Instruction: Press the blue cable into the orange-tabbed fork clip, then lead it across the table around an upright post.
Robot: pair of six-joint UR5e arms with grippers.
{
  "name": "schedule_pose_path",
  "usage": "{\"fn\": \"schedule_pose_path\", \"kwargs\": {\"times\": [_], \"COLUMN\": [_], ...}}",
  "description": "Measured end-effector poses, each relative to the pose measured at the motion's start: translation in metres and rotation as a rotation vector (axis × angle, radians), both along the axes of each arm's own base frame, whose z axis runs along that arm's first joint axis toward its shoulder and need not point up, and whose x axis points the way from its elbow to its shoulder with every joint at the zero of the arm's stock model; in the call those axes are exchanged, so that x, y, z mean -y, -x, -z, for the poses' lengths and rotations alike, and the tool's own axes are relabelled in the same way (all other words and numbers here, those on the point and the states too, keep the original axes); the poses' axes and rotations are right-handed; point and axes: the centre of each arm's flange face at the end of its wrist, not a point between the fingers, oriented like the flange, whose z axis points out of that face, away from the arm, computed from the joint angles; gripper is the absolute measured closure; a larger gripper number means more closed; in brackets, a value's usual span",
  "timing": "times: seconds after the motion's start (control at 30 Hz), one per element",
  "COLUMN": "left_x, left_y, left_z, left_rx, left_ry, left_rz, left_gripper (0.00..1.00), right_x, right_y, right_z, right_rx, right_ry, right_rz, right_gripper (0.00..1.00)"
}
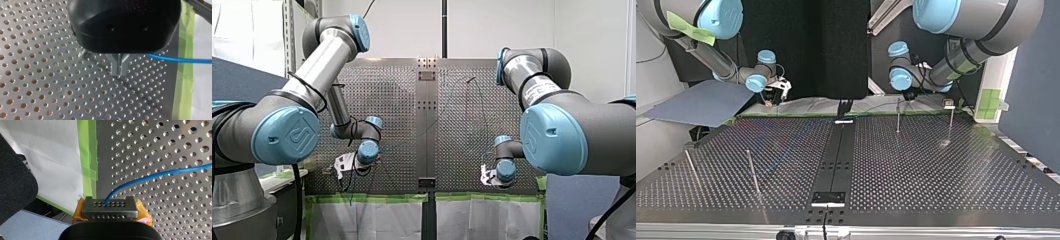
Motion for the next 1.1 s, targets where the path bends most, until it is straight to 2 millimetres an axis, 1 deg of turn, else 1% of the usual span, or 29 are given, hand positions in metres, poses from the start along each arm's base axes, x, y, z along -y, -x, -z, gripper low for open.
{"fn": "schedule_pose_path", "kwargs": {"times": [0.2,0.5,0.77,0.93,1.1], "left_x": [-0.001,0.002,0.022,0.031,0.031], "left_y": [0.0,0.013,0.037,0.04,0.037], "left_z": [0.0,0.005,0.015,0.016,0.015], "left_rx": [-0.005,-0.038,-0.049,-0.033,-0.013], "left_ry": [-0.015,-0.046,-0.074,-0.074,-0.07], "left_rz": [-0.004,0.016,0.108,0.139,0.144], "left_gripper": [1.0,1.0,1.0,1.0,1.0], "right_x": [0.0,0.001,0.001,0.001,0.001], "right_y": [0.0,0.003,0.004,0.003,0.003], "right_z": [0.0,0.001,0.001,0.001,0.001], "right_rx": [0.0,0.002,0.001,-0.001,-0.001], "right_ry": [0.0,0.0,-0.001,-0.001,-0.001], "right_rz": [0.001,0.006,0.007,0.005,0.003], "right_gripper": [1.0,1.0,1.0,1.0,1.0]}}
